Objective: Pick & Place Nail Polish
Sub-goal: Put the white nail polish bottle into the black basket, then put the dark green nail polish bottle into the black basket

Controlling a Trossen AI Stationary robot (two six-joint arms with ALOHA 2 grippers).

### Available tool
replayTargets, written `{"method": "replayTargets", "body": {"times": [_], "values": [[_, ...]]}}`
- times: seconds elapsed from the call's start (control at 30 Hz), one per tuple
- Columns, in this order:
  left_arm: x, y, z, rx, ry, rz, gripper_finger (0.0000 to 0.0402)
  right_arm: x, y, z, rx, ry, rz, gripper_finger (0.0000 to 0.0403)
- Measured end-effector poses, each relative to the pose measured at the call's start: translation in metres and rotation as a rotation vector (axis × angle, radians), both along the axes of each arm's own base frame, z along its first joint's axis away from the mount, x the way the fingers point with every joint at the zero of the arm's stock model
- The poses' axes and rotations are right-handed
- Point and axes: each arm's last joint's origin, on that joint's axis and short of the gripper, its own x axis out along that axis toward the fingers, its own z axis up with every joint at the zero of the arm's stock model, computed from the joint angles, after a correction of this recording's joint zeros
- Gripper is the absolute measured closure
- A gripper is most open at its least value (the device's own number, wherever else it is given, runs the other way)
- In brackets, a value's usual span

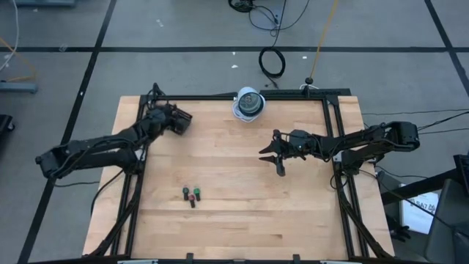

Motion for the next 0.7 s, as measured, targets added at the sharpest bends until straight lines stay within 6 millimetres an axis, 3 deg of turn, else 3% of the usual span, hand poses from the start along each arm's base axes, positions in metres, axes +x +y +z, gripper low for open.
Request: {"method": "replayTargets", "body": {"times": [0.4,0.7], "values": [[-0.008,-0.004,-0.021,-0.072,-0.006,0.034,0.0307,0.000,0.000,0.000,0.003,-0.002,-0.001,0.0303],[-0.008,-0.004,-0.022,-0.071,-0.005,0.037,0.0224,0.000,0.000,0.000,0.003,-0.002,-0.002,0.0303]]}}
